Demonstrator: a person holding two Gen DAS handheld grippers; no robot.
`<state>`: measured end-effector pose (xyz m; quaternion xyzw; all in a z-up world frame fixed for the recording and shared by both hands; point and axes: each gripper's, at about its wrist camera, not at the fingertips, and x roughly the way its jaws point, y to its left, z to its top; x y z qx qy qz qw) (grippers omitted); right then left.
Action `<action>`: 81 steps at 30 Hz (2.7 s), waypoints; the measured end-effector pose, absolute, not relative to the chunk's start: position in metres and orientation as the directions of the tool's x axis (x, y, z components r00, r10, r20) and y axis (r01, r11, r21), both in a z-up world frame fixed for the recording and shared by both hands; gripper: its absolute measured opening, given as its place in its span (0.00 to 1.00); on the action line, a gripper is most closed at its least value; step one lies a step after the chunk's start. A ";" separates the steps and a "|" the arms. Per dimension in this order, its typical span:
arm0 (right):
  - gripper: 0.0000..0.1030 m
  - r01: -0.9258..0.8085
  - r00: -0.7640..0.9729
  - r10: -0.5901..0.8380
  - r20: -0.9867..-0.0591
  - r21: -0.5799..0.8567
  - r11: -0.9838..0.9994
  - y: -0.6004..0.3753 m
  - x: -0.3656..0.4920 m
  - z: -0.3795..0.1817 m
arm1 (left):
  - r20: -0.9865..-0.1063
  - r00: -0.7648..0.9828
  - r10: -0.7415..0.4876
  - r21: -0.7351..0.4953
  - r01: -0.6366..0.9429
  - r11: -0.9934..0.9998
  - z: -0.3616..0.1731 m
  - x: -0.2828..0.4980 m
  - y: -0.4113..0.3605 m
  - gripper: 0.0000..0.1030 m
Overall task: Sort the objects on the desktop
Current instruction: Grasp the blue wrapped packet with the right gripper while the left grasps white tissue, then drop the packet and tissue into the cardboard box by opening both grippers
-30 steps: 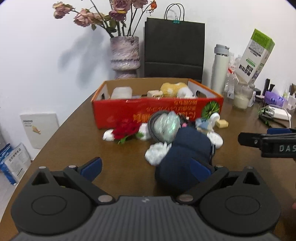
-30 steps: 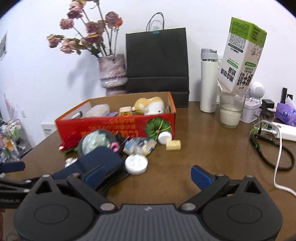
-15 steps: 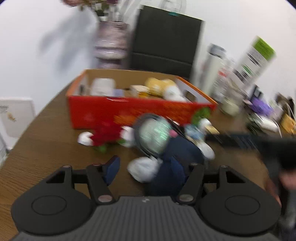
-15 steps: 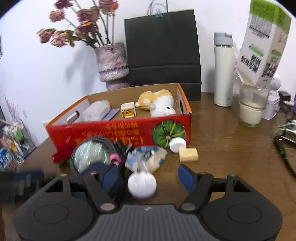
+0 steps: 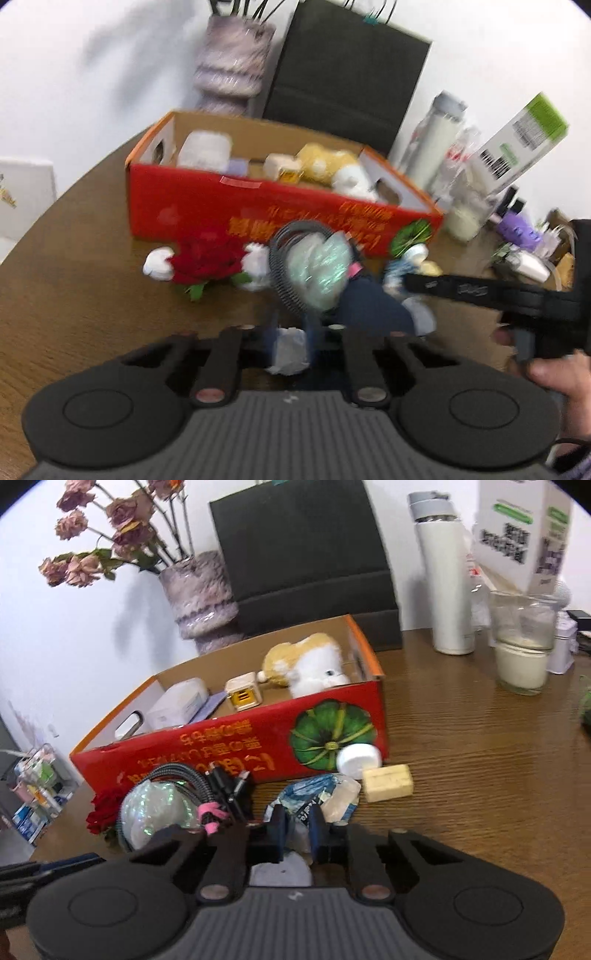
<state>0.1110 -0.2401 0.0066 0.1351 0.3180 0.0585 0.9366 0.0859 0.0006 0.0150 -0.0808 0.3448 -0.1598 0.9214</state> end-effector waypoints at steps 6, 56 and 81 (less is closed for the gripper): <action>0.06 0.036 0.820 0.118 -0.561 0.256 0.966 -0.248 0.101 0.010 | -0.600 0.720 -0.349 -0.273 0.226 0.935 0.013 0.082 0.006 0.10; 0.16 -0.248 0.533 0.324 -0.782 0.222 0.943 -0.112 0.355 0.046 | -0.572 0.762 -0.303 -0.361 0.097 0.927 0.059 0.287 0.055 0.45; 0.75 -0.019 0.686 0.056 -0.726 0.059 0.998 -0.232 0.219 0.102 | -0.591 0.806 -0.040 0.040 0.078 0.996 0.098 0.226 -0.003 1.00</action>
